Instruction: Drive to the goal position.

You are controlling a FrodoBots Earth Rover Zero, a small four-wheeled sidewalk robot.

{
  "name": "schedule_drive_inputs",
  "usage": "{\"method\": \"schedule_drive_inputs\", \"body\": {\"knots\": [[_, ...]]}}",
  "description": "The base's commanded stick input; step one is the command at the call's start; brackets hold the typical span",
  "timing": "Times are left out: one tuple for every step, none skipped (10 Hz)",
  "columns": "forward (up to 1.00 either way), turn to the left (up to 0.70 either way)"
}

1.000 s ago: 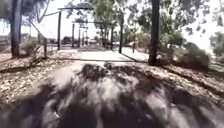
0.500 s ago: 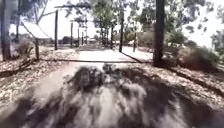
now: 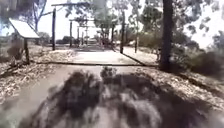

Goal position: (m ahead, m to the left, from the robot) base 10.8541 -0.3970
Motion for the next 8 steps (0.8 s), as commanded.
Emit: {"method": "schedule_drive_inputs", "body": {"knots": [[1.0, -0.11], [1.0, -0.08], [1.0, -0.05], [1.0, -0.01], [1.0, 0.07], [1.0, 0.18], [1.0, 0.28], [1.0, 0.39]]}}
